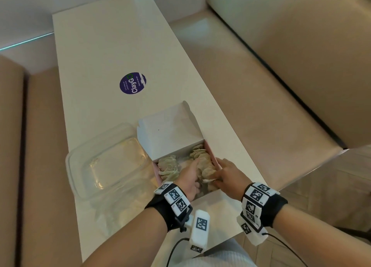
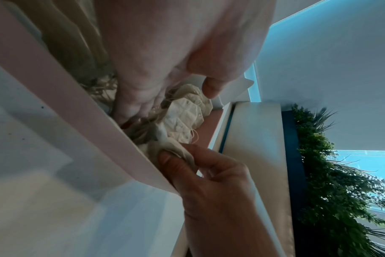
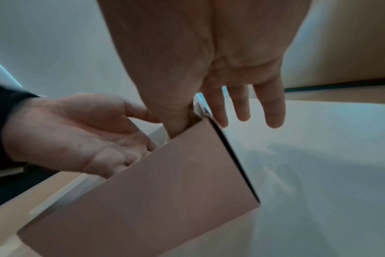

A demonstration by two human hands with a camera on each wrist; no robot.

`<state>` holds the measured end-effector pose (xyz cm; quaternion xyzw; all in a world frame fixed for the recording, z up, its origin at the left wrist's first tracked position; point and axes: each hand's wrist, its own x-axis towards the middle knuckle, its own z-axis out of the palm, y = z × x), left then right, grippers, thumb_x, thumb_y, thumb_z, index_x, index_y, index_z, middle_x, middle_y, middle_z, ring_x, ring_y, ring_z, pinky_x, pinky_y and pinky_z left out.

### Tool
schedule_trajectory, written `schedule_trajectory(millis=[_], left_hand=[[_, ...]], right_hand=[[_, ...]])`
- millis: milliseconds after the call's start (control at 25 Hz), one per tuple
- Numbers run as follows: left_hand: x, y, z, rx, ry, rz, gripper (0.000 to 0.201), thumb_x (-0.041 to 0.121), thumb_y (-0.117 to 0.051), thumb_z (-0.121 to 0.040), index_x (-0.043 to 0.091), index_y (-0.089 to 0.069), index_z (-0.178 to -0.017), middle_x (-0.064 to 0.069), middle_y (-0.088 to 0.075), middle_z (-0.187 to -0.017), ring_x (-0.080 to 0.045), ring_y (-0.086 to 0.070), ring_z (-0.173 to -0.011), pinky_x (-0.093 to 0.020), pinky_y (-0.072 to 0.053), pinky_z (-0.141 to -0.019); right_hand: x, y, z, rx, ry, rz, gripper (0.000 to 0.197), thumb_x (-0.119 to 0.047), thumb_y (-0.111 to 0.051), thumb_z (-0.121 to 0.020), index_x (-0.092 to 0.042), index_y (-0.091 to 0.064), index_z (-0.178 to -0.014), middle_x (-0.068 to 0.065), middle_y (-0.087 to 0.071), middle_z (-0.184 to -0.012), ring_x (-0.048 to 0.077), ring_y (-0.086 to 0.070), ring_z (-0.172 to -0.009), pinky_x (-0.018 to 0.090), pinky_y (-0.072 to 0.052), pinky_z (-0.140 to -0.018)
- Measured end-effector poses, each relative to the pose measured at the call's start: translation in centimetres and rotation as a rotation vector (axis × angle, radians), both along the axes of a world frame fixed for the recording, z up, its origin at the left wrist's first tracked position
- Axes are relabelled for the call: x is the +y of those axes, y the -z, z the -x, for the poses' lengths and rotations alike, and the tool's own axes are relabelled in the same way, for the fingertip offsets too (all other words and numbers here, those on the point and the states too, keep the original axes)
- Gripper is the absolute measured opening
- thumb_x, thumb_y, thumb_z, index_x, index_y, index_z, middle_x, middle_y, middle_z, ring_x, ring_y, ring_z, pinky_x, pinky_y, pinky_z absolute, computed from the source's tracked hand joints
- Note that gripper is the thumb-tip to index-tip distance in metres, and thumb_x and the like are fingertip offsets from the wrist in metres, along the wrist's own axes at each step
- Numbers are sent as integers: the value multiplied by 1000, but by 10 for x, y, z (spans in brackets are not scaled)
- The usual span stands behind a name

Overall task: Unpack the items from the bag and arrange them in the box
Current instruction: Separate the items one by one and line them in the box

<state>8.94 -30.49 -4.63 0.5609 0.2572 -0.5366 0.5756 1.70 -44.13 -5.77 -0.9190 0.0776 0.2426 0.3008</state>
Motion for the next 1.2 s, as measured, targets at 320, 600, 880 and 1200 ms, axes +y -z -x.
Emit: schedule_trajectory(millis=[320, 600, 880, 1200], left_hand=[[0, 2, -6, -9, -13, 22, 54, 54, -29, -98, 17, -61, -123, -12, -65, -121, -24, -62, -91, -32, -46, -69], [-12, -1, -19, -15, -153, 4, 57, 54, -35, -97, 13, -47, -135, -16, -60, -128, -33, -55, -119, -47, -47, -93], [-8, 12, -5, -27, -126, 18, 51, 53, -35, -98, 15, -58, -124, -11, -69, -111, -30, -66, -99, -46, -54, -83], [2, 11, -6, -128, 0, -100, 52, 57, -35, -94, 21, -62, -121, -6, -71, -112, -23, -66, -103, -40, -53, -89]], right_hand=[[1, -10, -7, 35, 50, -72, 22, -24, -59, -83, -16, -64, -103, 3, -53, -114, 24, -55, -100, 26, -45, -84], [0, -15, -5, -78, 482, -303, 58, -33, -60, -88, -21, -32, -137, -4, -41, -139, 14, -46, -122, 31, -39, -101], [10, -20, 2, -242, 119, 136, 26, -31, -65, -80, -19, -62, -102, 13, -36, -145, 36, -19, -141, 53, -21, -112], [18, -26, -3, -43, -14, 373, 52, -24, -60, -84, -31, -38, -130, 6, -3, -157, 34, 6, -144, 57, -1, -114]])
